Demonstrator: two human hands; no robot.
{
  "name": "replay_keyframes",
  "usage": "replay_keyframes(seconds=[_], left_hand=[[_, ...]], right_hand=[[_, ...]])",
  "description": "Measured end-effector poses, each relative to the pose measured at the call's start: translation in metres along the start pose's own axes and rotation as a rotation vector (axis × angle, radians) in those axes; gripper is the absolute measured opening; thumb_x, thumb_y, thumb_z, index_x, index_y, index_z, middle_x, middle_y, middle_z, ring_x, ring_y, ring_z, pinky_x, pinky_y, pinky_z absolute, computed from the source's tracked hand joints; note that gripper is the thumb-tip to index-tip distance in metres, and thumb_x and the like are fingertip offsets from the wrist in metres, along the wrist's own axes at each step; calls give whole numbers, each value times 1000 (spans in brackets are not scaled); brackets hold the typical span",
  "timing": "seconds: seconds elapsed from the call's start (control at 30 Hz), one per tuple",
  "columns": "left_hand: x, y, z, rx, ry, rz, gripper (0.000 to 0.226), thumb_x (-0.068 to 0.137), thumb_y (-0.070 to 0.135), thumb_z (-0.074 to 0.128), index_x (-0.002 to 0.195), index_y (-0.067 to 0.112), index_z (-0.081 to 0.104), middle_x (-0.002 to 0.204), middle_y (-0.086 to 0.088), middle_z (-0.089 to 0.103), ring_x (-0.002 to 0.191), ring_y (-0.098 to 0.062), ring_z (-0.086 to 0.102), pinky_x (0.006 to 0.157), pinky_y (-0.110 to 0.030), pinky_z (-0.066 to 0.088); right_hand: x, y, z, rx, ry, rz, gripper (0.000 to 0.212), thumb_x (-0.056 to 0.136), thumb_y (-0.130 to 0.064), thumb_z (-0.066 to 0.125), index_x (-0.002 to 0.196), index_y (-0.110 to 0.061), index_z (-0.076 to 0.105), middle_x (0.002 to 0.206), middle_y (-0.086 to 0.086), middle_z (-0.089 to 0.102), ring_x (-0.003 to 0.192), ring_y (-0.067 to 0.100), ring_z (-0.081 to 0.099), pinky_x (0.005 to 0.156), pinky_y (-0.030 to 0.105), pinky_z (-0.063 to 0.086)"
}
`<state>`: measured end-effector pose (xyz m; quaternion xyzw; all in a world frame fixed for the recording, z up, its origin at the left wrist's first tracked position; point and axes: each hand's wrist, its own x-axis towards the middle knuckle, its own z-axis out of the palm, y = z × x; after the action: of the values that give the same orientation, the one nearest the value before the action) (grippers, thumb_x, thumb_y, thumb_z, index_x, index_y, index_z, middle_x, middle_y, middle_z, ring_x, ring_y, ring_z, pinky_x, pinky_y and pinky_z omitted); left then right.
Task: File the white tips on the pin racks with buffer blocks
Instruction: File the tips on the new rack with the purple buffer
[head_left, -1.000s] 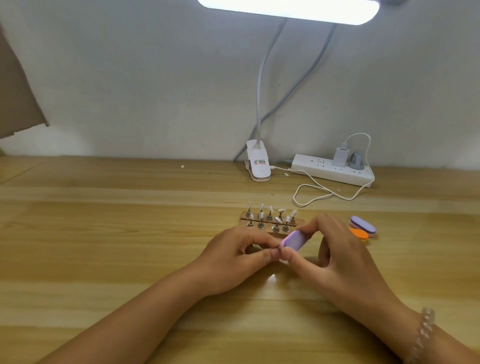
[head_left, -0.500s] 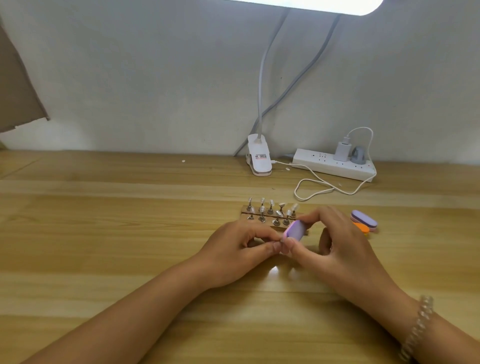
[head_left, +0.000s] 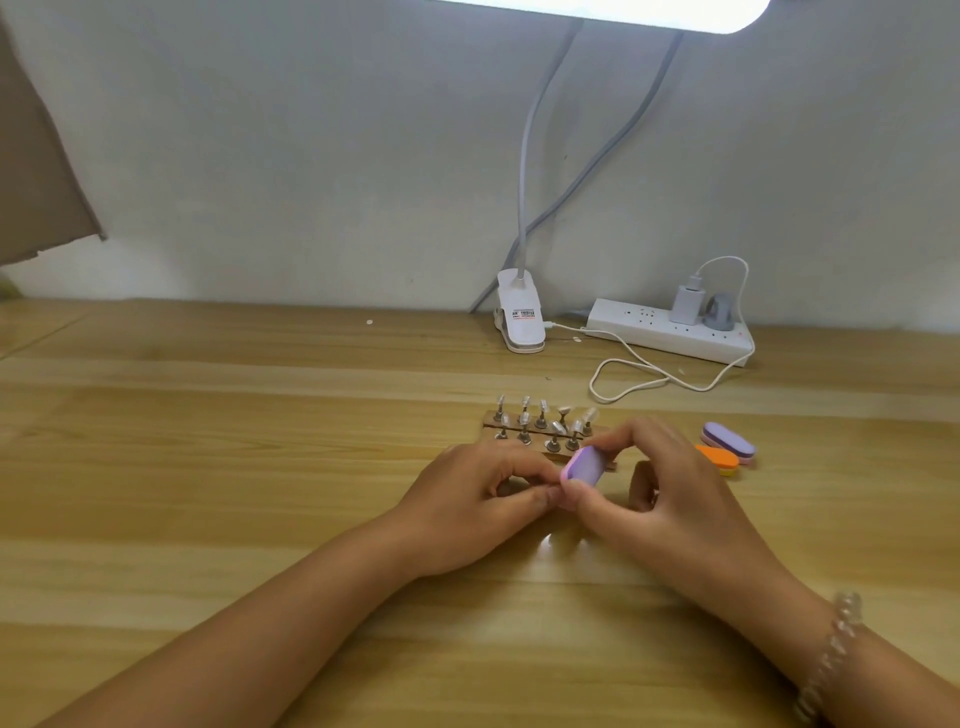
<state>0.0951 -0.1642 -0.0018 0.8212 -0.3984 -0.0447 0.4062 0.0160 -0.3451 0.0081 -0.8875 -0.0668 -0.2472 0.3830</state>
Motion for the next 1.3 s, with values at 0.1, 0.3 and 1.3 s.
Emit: replay_keyframes(seconds=[0.1, 0.3, 1.3], left_hand=[[-1, 0, -1, -16, -6, 5, 13, 92, 30, 65, 99, 35, 75, 82, 20, 61, 84, -4, 57, 77, -33, 47], [-1, -1, 0, -6, 1, 7, 16, 94, 27, 66, 93, 43, 70, 80, 23, 59, 77, 0, 53, 71, -28, 42], [-2, -2, -1, -32, -20, -17, 19, 94, 23, 66, 96, 40, 72, 83, 20, 62, 79, -5, 55, 73, -33, 44]], right_hand=[[-1, -1, 0, -76, -8, -56, 27, 73, -39, 76, 91, -30, 58, 92, -14, 57, 65, 7, 52, 58, 25, 40], [-1, -2, -2, -55, 11, -16, 26, 72, -43, 72, 91, -32, 58, 93, -14, 59, 63, 11, 52, 57, 29, 41], [-7, -8, 0, -177, -89, -114, 29, 72, -47, 69, 92, -30, 58, 89, -17, 55, 67, 3, 52, 56, 17, 33]])
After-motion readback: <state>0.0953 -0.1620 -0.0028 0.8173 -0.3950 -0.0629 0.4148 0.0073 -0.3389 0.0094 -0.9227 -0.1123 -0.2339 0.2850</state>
